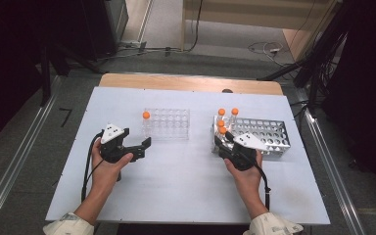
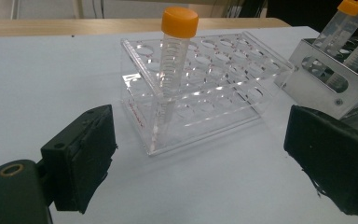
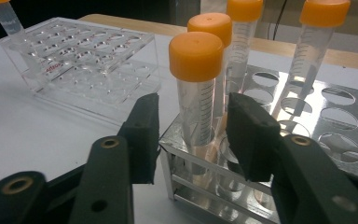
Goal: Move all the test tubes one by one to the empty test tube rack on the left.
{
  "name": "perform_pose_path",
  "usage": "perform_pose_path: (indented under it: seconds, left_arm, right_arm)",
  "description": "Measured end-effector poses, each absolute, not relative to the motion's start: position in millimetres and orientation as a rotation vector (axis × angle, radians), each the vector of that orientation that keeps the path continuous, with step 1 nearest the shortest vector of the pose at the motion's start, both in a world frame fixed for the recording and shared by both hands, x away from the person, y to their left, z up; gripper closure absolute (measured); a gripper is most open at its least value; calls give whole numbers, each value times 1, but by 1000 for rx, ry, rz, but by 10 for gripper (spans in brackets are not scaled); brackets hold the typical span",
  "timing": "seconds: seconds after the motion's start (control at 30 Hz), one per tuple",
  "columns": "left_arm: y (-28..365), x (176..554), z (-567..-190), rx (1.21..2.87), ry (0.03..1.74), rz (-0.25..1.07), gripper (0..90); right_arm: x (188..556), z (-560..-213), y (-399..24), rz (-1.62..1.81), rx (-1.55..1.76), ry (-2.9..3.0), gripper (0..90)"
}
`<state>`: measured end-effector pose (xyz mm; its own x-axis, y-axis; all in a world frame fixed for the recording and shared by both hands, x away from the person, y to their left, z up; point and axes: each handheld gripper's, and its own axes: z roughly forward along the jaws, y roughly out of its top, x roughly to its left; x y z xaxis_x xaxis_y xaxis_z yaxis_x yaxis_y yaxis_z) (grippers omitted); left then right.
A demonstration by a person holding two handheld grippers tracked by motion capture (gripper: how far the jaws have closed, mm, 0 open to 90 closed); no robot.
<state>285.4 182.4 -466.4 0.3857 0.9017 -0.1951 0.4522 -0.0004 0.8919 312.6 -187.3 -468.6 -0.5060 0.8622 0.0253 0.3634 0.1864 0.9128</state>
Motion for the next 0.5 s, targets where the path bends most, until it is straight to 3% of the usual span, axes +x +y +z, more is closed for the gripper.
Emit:
perform_pose_path:
  seconds: [0.37, 0.5]
  left_arm:
    - [182, 284, -466, 1635, 1222, 569, 104]
    - [180, 284, -466, 1640, 1214, 577, 104]
  right_arm:
    - [316, -471, -187, 1292, 1155, 1962, 700]
    - [316, -470, -187, 1288, 1153, 1958, 711]
